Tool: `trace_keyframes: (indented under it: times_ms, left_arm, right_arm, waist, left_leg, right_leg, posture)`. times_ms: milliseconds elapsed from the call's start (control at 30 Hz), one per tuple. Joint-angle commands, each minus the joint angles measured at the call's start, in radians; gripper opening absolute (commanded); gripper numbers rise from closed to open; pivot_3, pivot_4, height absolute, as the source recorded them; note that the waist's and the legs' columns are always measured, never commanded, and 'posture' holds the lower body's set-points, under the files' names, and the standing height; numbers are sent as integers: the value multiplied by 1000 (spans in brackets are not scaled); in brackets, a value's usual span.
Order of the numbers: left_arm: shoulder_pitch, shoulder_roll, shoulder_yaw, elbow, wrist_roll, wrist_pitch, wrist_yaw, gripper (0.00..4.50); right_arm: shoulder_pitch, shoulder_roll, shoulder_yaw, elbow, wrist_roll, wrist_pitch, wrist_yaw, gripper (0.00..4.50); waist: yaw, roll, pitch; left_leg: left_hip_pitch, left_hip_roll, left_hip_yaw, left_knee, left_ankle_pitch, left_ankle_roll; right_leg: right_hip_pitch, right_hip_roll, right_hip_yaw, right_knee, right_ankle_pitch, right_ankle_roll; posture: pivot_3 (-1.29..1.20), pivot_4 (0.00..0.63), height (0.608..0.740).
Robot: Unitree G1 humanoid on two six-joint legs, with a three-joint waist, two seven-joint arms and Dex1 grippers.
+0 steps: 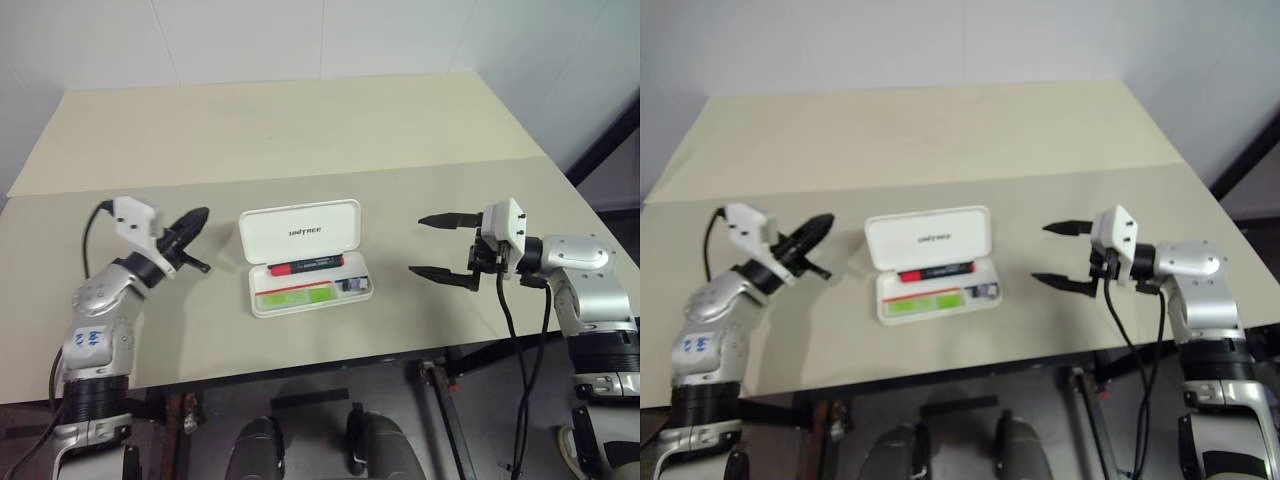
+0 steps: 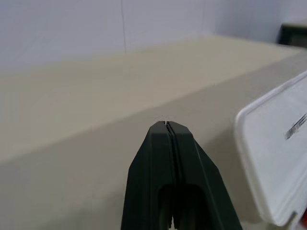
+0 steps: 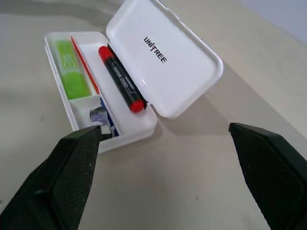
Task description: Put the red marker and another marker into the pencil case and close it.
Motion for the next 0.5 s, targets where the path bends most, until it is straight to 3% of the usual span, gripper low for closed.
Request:
trace_keyframes:
  times_ms: [33,233,500]
  left_arm:
    - [-71,-27,-45,52,10,30,-14,33]
    - [-134,-68,-61,101,-9,-50,-105,33]
    - [-118,-49,-47,47,-40,-179,-253,33]
  right_arm:
    - [-13,-5,-13,-42,9,-2,-17,4500]
    - [4,-4,-11,-73,13,11,-37,4500]
    - [16,-4,-10,-98,14,27,-51,4500]
  waist:
    - [0,0,0]
    - [-1,0,0]
    - [-5,0,0]
  left_leg:
    - [0,0,0,0,1,-2]
    - [-1,0,1,0,2,-4]
    - [0,0,1,1,2,-4]
  right_leg:
    - [0,0,0,0,0,0]
    - [0,0,0,0,0,0]
    - [0,0,0,0,0,0]
  posture:
    - [0,150,740]
    - [0,150,740]
    - [0,150,740]
